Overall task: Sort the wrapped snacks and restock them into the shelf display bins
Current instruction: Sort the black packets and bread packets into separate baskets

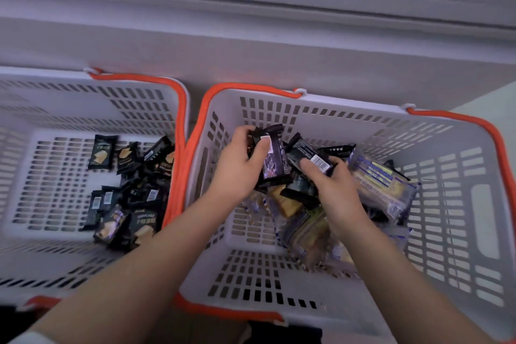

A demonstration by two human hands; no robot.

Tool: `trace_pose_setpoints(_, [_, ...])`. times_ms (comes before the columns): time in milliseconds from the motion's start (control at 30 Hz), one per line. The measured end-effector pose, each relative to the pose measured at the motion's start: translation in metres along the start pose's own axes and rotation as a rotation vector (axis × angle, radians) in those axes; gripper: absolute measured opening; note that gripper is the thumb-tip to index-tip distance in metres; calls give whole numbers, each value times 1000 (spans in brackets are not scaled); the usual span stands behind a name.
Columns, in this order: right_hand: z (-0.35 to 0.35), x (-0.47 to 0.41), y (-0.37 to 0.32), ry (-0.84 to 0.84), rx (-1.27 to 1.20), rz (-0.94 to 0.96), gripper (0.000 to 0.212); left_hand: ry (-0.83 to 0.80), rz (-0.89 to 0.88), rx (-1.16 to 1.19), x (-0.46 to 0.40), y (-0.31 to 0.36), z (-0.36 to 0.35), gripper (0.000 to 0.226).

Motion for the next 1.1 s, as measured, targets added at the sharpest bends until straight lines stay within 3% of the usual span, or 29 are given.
trace_pose_setpoints(100, [-33, 28, -27, -135, -266, -84, 20, 115, -97, 100, 24, 22, 44, 23])
trace_pose_setpoints(200, [-69, 57, -52, -247, -322, -44, 11, 263, -41, 289, 44, 28, 94, 18])
trace_pose_setpoints(300, [-108, 80, -70, -305, -67, 105, 18, 416, 92, 458, 64, 9, 138, 9])
trace_pose_setpoints(433, [-164, 101, -82, -362, 165, 292, 36, 587, 124, 211, 90, -18, 189, 32])
trace_pose_setpoints(500, [-196, 113, -81, -450, 277, 324, 46, 613, 84, 113, 103, -29, 212, 34])
trace_pose_setpoints(600, [-212, 112, -74, -505, 538, 373, 52, 583, 119, -8, 110, -47, 215, 39])
trace_pose_setpoints(700, [-208, 112, -79, -459, 540, 444, 30, 562, 142, -98, 113, -64, 213, 37])
trace_pose_setpoints(767, [-197, 109, -82, -382, 490, 485, 11, 465, 166, -162, 111, -76, 205, 36])
trace_pose_setpoints(900, [-163, 99, -73, -230, 378, 447, 24, -202, 330, -483, 106, -106, 159, 49])
trace_pose_setpoints(933, [-153, 95, -68, -204, 362, 425, 28, -290, 341, -501, 106, -106, 154, 54])
trace_pose_setpoints(1000, [-131, 86, -54, -159, 308, 362, 29, -241, 317, -395, 103, -95, 151, 52])
trace_pose_setpoints(1100, [-96, 72, -31, -91, 272, 260, 26, 8, 83, -264, 98, -48, 151, 37])
Point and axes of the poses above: each hand's wrist, its own x-axis away from the middle knuckle, its own z-axis out of the back of the hand, y = z × x, the point moved 5 cm from there along -x, towards the middle knuckle, and after that the axes turned 7 degrees about x, right-handed, at the moved point
